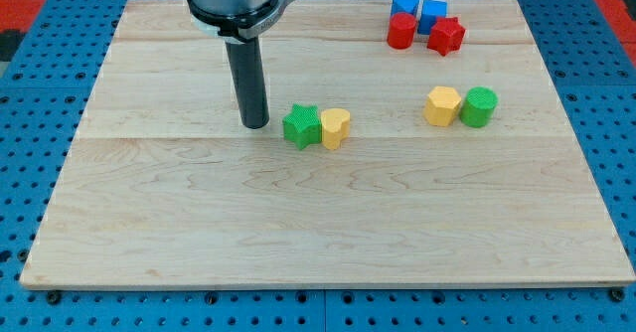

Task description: Push the green star along with the yellow heart towards the center right

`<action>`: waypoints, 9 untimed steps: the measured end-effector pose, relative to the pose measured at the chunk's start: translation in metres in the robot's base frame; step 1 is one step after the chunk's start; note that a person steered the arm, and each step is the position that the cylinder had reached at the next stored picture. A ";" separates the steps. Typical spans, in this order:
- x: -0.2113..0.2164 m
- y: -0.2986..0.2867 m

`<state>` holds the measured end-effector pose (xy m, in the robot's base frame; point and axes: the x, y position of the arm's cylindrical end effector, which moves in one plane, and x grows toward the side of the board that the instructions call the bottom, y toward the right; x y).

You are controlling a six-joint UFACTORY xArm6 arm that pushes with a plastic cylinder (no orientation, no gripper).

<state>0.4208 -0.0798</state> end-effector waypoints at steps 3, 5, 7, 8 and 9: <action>0.020 -0.053; 0.027 -0.037; 0.045 -0.040; 0.030 -0.003; 0.007 0.064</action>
<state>0.4280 -0.0158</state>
